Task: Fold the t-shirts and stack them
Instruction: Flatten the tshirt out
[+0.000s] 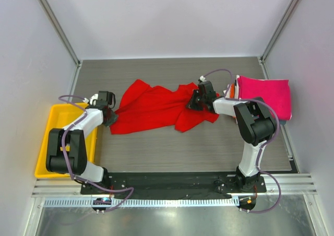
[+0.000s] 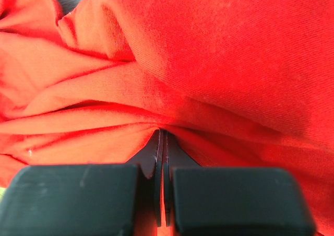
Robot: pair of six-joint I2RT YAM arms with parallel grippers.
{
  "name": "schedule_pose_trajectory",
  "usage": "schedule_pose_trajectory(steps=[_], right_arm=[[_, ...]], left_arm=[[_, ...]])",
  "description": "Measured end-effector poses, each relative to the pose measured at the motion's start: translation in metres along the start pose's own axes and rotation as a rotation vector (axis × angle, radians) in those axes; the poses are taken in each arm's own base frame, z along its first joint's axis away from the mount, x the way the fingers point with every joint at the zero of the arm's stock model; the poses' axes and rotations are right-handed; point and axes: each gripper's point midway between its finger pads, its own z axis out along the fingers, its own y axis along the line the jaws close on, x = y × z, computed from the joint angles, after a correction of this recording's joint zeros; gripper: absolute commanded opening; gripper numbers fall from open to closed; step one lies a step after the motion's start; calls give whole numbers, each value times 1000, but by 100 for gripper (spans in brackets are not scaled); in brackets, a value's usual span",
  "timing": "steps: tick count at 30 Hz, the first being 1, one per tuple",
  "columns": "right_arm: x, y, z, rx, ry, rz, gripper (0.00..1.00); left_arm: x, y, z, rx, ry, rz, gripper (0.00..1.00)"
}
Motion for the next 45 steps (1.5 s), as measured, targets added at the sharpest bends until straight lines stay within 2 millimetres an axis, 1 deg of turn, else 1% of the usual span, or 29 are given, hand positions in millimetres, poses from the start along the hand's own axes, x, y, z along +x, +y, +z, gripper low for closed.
schedule_pose_trajectory(steps=[1, 2, 3, 5, 9, 14, 16, 19, 21, 23, 26, 32, 37, 40, 41, 42, 44, 45], right_arm=[[0, 0, 0, 0, 0, 0, 1], [0, 0, 0, 0, 0, 0, 1], [0, 0, 0, 0, 0, 0, 1], [0, 0, 0, 0, 0, 0, 1], [0, 0, 0, 0, 0, 0, 1], [1, -1, -1, -5, -12, 0, 1], [3, -4, -8, -6, -32, -1, 1], [14, -15, -23, 22, -40, 1, 1], [18, -20, -30, 36, -47, 2, 1], [21, -23, -33, 46, -50, 2, 1], [20, -23, -33, 47, -51, 1, 1], [20, -23, -33, 46, -50, 1, 1], [20, -23, -33, 45, -49, 2, 1], [20, -22, -32, 45, -48, 2, 1], [20, -22, -32, 45, -48, 2, 1], [19, -22, -32, 45, -48, 2, 1], [19, -22, -32, 46, -46, 2, 1], [19, -22, -31, 46, -46, 2, 1]], left_arm=[[0, 0, 0, 2, -1, 0, 10], [-1, -1, -2, 6, -2, 0, 8], [-2, -1, -3, 9, -6, -1, 4], [-5, -3, -8, 24, -19, -5, 1], [-16, -9, -27, 81, -62, -24, 0], [-22, -13, -47, 140, -87, -37, 0], [-22, -13, -54, 160, -93, -41, 0], [-22, -12, -64, 186, -102, -47, 1], [-21, -11, -68, 198, -108, -50, 3], [-19, -10, -69, 202, -105, -49, 3], [-13, -8, -66, 196, -87, -43, 2], [7, -1, -55, 179, -24, -26, 1], [21, 6, -51, 176, 7, -16, 1], [27, 10, -54, 189, 14, -13, 6], [27, 10, -55, 195, 11, -14, 16], [28, 12, -57, 199, 7, -11, 24], [29, 13, -59, 208, 3, -7, 37], [31, 14, -60, 210, 5, -3, 39]])
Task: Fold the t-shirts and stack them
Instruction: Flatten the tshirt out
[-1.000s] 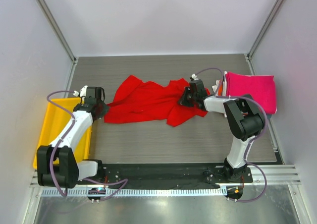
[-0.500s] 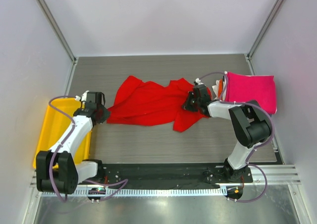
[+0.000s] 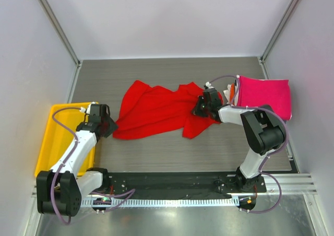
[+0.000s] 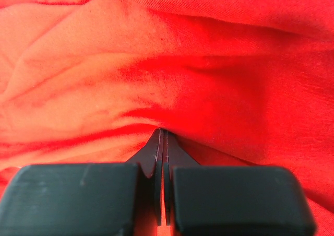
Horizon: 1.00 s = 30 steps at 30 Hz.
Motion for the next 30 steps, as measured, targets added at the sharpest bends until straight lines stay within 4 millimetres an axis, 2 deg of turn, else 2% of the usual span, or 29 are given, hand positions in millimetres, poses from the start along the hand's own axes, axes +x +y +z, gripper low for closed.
schedule_pose_trajectory(steps=[6, 14, 24, 28, 30], right_arm=[[0, 0, 1, -1, 1, 0, 1], [-1, 0, 1, -1, 2, 1, 1], [-1, 0, 2, -4, 4, 2, 1], [-1, 1, 1, -5, 4, 2, 1], [-1, 1, 2, -5, 5, 2, 1]], left_arm=[[7, 3, -3, 16, 13, 6, 40], [11, 9, -2, -8, 19, -17, 32], [40, 38, 13, -110, 67, -110, 29], [44, 40, 22, -136, 83, -123, 31], [39, 35, 26, -124, 71, -135, 33]])
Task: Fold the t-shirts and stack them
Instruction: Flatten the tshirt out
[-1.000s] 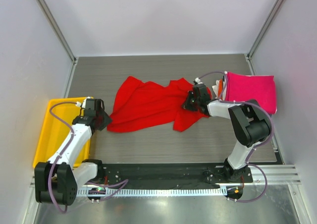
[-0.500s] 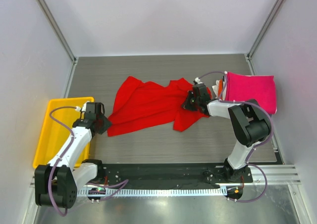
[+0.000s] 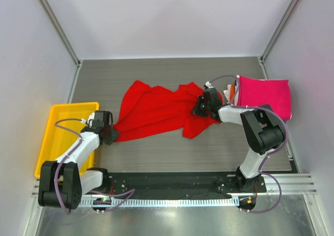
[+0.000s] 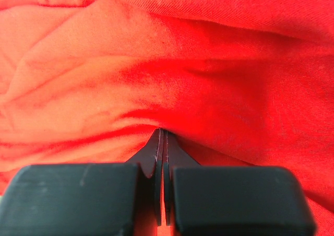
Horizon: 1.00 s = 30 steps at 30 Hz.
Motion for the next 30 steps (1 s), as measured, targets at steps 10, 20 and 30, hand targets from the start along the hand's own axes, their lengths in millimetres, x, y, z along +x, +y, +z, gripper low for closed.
schedule_pose_trajectory(steps=[10, 20, 30], right_arm=[[0, 0, 0, -3, 2, 2, 1], [-1, 0, 0, -5, 2, 3, 1], [15, -22, -57, 74, -18, 46, 1]], left_arm=[[-9, -10, 6, 17, -29, -14, 12], [-8, -6, 5, 7, -29, -4, 0], [-11, -6, -22, 58, -57, -10, 0]])
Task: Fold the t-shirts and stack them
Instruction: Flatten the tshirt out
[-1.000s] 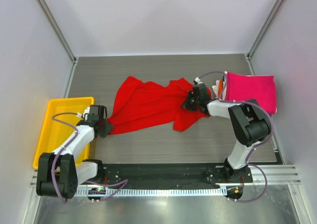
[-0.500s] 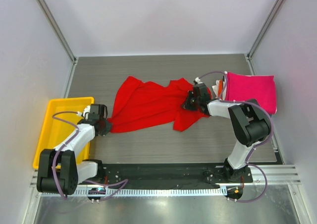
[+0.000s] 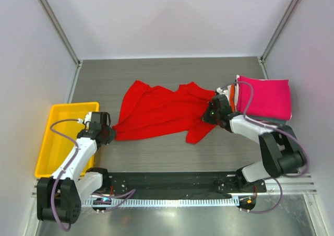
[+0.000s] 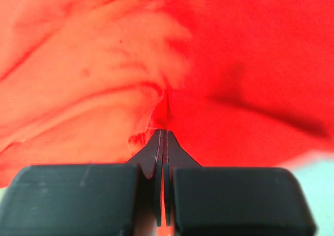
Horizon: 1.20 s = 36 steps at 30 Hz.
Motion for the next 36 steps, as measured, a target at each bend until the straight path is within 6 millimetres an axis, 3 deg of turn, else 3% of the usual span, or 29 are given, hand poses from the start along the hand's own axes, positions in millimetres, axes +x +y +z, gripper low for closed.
schedule_pose_trajectory(steps=[10, 15, 21, 26, 29, 33, 36], right_arm=[[-39, 3, -128, -33, -274, 59, 1], [-58, 6, -180, -39, -378, 63, 1], [-133, 58, -259, -118, -547, 36, 1], [-196, 104, -340, -213, -717, 18, 1], [-219, 122, -403, -284, -835, 7, 1], [-225, 127, -502, -390, -1023, -7, 1], [-213, 118, -572, -462, -1159, -7, 1]], left_arm=[[-3, -6, -18, 45, -4, 7, 0], [-21, -24, -35, 85, -37, 18, 0], [-64, -69, -74, 170, -109, 8, 0], [-122, -127, -131, 278, -200, 5, 0], [-163, -161, -188, 371, -290, 2, 0], [-198, -180, -275, 513, -425, -14, 0], [-203, -174, -331, 606, -499, -28, 0]])
